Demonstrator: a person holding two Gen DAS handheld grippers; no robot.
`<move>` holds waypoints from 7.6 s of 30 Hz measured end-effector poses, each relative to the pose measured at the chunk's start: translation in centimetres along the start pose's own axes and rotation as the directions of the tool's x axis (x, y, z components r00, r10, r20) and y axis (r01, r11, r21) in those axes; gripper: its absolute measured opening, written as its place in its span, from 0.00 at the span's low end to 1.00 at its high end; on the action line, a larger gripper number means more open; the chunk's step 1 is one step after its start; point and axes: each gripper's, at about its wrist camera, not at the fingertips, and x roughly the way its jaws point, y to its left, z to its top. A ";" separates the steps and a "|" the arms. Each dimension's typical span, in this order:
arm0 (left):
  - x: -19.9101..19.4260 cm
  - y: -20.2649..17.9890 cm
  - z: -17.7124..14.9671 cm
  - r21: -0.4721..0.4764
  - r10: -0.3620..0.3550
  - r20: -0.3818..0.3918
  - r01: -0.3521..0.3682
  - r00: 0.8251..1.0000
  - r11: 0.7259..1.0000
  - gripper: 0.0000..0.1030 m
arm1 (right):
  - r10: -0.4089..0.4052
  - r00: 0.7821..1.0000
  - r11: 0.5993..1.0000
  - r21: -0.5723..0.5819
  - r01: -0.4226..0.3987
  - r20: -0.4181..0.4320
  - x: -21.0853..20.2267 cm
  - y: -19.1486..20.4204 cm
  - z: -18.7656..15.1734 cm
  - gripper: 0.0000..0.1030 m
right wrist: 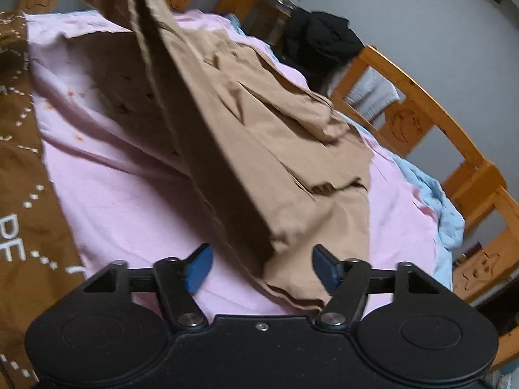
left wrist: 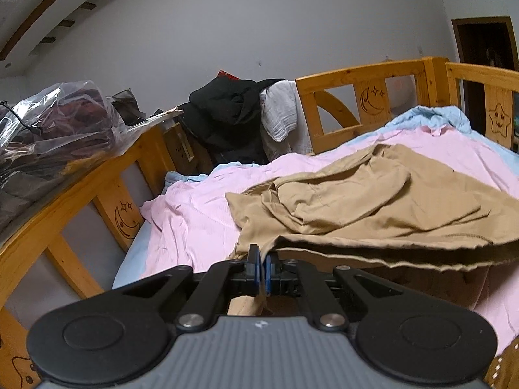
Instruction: Fold large clothes
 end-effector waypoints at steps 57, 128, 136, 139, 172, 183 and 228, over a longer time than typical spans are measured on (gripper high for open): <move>21.9 7.1 3.2 -0.292 -0.239 -0.396 0.125 0.887 0.948 0.86 | 0.006 0.981 0.938 0.340 0.063 -0.196 14.3 -15.8 8.4 0.28; 10.0 11.3 -13.0 -0.919 -0.289 -0.048 0.071 0.956 0.388 0.00 | -0.019 0.998 -0.149 0.987 0.056 -0.059 0.1 -10.8 -5.8 0.01; 2.8 12.3 -14.6 -0.914 -0.303 -0.054 0.075 0.951 0.398 0.00 | -0.024 0.998 -0.042 0.998 0.054 -0.055 -7.5 -10.4 -4.6 0.00; 2.0 11.8 -16.1 -0.881 -0.313 -0.090 0.071 0.945 0.467 0.00 | 0.006 0.995 0.020 0.995 0.096 -0.096 -8.7 -8.9 -5.1 0.00; 3.4 8.9 -16.9 -0.881 -0.220 -0.064 0.049 0.973 0.471 0.20 | -0.082 0.994 0.947 0.316 0.053 0.078 4.1 9.4 10.8 0.50; 0.3 6.5 -11.5 -0.742 -0.161 0.025 0.126 0.987 0.658 0.01 | -0.023 0.996 0.913 0.408 -0.013 0.082 3.3 8.3 9.9 0.49; -4.8 -28.7 0.0 0.495 -0.533 0.000 0.463 0.846 0.735 0.01 | 0.183 0.944 -0.011 0.961 -0.277 0.275 -1.9 -16.2 -6.0 0.11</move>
